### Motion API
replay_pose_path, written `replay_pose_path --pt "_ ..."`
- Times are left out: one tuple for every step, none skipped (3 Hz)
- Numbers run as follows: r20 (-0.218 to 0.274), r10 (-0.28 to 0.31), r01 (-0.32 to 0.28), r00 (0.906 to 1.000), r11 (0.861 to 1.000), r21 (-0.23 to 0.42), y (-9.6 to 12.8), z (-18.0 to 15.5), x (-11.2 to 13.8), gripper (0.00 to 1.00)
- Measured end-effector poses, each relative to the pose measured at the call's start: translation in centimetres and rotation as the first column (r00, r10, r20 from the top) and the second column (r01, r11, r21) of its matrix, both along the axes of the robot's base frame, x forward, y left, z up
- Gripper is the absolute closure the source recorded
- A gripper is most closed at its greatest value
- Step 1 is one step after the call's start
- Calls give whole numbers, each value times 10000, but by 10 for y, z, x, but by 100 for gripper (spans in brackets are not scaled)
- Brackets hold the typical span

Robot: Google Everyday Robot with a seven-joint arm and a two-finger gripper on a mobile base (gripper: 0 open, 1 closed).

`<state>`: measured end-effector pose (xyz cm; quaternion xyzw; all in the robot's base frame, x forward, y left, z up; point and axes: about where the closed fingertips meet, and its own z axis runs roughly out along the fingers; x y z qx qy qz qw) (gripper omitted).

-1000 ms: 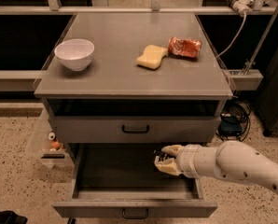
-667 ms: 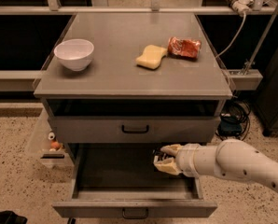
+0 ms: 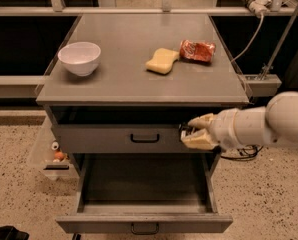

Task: Pick rxbar chocolate from middle drawer and place on counter

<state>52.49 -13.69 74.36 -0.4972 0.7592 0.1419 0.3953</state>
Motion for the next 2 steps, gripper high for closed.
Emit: replay_pose_path --pt "472 459 -431 9978 9974 -585 -10 83 -10 100" --pt "868 634 -560 9942 9948 -851 -19 129 -20 100"
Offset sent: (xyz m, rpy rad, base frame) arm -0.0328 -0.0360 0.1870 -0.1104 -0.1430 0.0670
